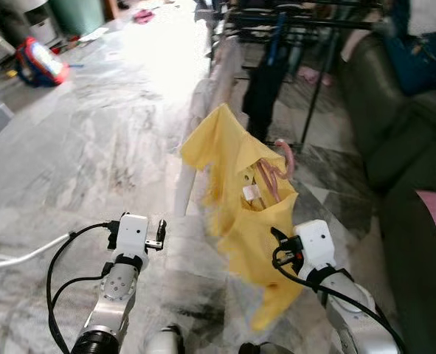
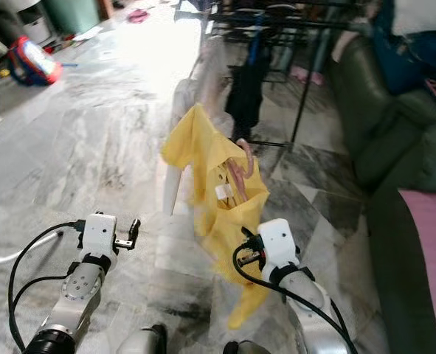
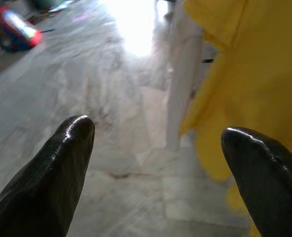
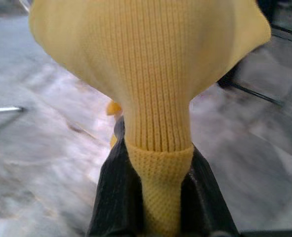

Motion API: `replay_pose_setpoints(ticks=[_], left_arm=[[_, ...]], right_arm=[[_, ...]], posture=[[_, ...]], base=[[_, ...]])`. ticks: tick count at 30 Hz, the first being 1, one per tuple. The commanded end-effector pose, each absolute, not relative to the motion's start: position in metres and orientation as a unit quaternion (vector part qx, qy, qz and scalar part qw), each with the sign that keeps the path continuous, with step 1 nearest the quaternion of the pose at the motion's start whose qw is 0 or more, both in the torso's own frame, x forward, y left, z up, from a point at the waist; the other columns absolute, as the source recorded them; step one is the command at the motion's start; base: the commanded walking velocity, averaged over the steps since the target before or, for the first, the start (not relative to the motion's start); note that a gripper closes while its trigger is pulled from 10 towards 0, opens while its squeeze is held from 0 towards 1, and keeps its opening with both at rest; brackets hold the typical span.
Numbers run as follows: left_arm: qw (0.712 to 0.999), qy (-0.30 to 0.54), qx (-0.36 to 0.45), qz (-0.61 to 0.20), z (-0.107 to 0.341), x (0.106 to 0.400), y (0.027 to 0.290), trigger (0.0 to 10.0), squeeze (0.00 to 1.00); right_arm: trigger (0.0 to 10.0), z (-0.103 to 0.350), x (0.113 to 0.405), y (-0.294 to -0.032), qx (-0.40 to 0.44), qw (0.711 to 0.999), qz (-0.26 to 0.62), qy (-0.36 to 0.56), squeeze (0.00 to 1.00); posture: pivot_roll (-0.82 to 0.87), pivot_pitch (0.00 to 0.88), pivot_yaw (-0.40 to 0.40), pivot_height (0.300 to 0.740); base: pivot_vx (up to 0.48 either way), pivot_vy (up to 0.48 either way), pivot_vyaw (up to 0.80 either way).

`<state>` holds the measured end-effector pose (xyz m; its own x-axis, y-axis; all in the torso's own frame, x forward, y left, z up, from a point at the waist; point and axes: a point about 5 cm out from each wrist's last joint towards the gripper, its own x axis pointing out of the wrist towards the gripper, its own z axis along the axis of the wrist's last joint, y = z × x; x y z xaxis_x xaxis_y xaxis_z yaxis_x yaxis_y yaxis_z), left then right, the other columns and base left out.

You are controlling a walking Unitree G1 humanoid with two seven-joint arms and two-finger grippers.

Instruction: Hang hanger

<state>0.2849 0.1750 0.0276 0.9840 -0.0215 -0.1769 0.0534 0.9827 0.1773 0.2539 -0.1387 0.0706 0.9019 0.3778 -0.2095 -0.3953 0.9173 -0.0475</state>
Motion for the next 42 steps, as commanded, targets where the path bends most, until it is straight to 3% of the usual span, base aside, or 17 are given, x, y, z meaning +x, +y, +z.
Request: replay_pose_setpoints(ticks=[1,21,42], left_arm=[[0.991,0.092,0.090,-0.029,0.026,0.285,0.172,10.0,0.00],[0.989,0.081,0.116,-0.036,0.028,0.283,0.172,10.0,0.00],[0.990,0.050,0.115,-0.060,0.036,0.283,0.164,10.0,0.00]], right_arm=[[10.0,0.083,0.257,-0.140,-0.048,0.975,0.204,0.069,0.00],[10.0,0.079,0.251,-0.138,-0.076,0.951,0.287,0.087,0.00],[10.0,0.080,0.254,-0.127,-0.081,0.944,0.309,0.082,0.00]], posture=[[-0.12,0.163,-0.006,0.740],[-0.11,0.174,0.001,0.740],[-0.09,0.202,-0.009,0.740]], base=[[0.000,0.000,0.80],[0.000,0.000,0.80],[0.000,0.000,0.80]])
